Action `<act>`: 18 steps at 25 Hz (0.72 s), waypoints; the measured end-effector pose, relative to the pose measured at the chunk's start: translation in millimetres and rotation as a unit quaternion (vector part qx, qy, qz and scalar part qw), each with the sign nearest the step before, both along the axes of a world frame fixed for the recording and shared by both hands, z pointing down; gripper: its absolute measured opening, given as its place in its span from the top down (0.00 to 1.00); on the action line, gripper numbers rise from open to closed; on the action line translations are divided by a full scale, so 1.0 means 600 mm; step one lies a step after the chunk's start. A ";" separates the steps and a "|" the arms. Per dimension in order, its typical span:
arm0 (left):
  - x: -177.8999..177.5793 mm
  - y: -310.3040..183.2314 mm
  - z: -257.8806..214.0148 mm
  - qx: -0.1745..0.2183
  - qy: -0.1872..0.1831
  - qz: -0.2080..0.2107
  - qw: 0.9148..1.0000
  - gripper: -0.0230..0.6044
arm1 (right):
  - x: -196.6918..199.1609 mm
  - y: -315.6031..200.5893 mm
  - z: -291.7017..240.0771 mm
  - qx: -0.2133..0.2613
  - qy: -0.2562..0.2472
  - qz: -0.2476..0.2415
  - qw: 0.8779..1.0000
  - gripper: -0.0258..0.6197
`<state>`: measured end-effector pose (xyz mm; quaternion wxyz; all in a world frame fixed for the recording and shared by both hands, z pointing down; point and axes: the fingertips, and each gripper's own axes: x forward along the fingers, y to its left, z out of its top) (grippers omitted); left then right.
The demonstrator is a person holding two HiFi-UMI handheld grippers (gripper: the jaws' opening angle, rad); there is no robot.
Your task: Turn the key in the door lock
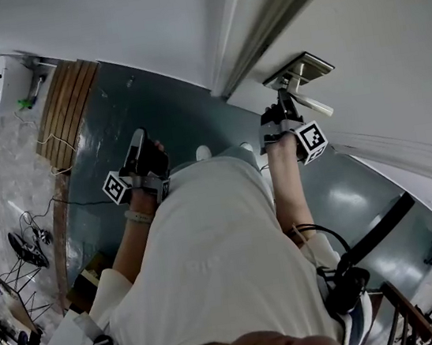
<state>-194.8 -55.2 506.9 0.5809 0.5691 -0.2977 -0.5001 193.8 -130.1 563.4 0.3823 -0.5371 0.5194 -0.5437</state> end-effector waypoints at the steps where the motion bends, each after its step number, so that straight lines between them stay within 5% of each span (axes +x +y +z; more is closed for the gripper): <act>1: 0.000 0.001 -0.001 0.000 -0.001 0.000 1.000 0.95 | 0.001 0.003 0.003 0.004 -0.028 0.010 1.000 0.89; 4: -0.001 0.005 0.004 -0.003 0.000 -0.003 1.000 0.95 | 0.005 0.007 0.014 0.036 -0.118 0.037 0.992 0.89; 8: 0.001 0.000 0.002 -0.006 0.001 -0.003 1.000 0.95 | 0.007 0.001 0.015 0.127 -0.276 0.071 0.950 0.90; 12: 0.002 0.000 0.005 -0.008 0.000 0.006 1.000 0.95 | 0.002 0.002 0.020 0.171 -0.332 0.068 0.925 0.90; 15: 0.004 0.004 0.006 -0.009 0.003 0.009 1.000 0.95 | 0.002 0.009 0.019 0.156 -0.272 0.045 0.948 0.90; 18: 0.002 0.005 0.009 -0.012 0.011 0.006 1.000 0.95 | -0.001 0.030 -0.007 0.104 -0.091 -0.021 0.990 0.89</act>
